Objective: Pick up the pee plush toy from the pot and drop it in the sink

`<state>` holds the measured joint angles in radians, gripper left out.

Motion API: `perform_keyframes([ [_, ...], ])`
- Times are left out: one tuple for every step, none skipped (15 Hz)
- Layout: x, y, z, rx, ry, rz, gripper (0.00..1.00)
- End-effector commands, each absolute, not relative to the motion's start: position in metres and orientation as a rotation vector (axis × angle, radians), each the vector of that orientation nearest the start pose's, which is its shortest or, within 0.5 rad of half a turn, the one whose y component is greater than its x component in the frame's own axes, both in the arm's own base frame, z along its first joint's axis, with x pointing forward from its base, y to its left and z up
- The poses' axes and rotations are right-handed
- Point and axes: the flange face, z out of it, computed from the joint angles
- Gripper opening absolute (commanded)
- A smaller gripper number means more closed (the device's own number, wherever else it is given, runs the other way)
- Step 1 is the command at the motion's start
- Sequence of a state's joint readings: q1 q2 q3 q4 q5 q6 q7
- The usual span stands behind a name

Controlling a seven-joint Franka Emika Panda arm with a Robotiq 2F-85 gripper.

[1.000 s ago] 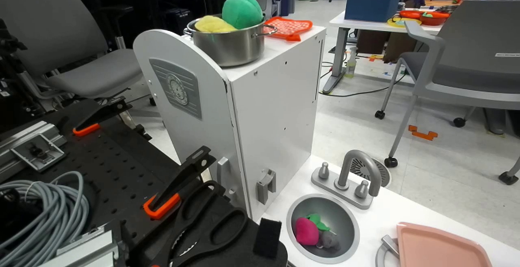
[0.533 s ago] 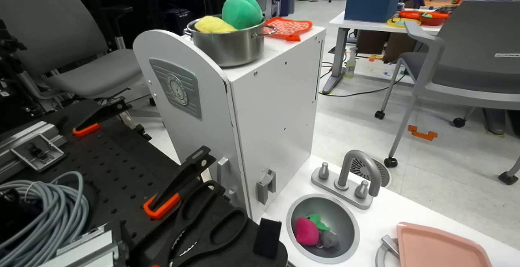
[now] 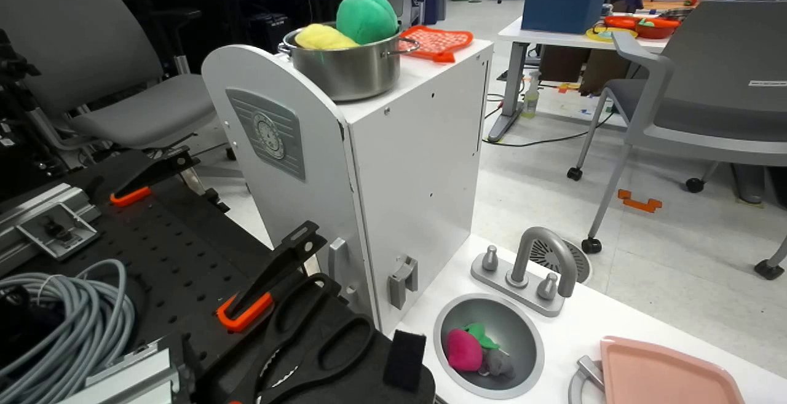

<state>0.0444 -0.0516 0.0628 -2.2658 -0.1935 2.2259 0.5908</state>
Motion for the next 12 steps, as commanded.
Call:
perform_keyframes([
  [0.5101, 0.0488, 0.3825, -3.229, 0.601, -0.102, 1.0],
  [0.5106, 0.0488, 0.3816, -3.229, 0.602, -0.1, 1.0],
  [0.5107, 0.0488, 0.3813, -3.229, 0.603, -0.098, 1.0],
  [0.5109, 0.0488, 0.3811, -3.229, 0.603, -0.098, 1.0],
  [0.5109, 0.0488, 0.3811, -3.229, 0.603, -0.098, 1.0],
  [0.511, 0.0488, 0.3812, -3.229, 0.603, -0.098, 1.0],
  [0.5095, 0.0508, 0.382, -3.227, 0.56, -0.088, 1.0],
  [0.5089, 0.0518, 0.3831, -3.222, 0.503, -0.083, 1.0],
  [0.5089, 0.0521, 0.384, -3.217, 0.442, -0.078, 1.0],
  [0.5102, 0.0522, 0.3845, -3.199, 0.37, -0.072, 1.0],
  [0.5112, 0.0523, 0.3845, -3.177, 0.306, -0.059, 1.0],
  [0.512, 0.0523, 0.3846, -3.151, 0.24, -0.046, 1.0],
])
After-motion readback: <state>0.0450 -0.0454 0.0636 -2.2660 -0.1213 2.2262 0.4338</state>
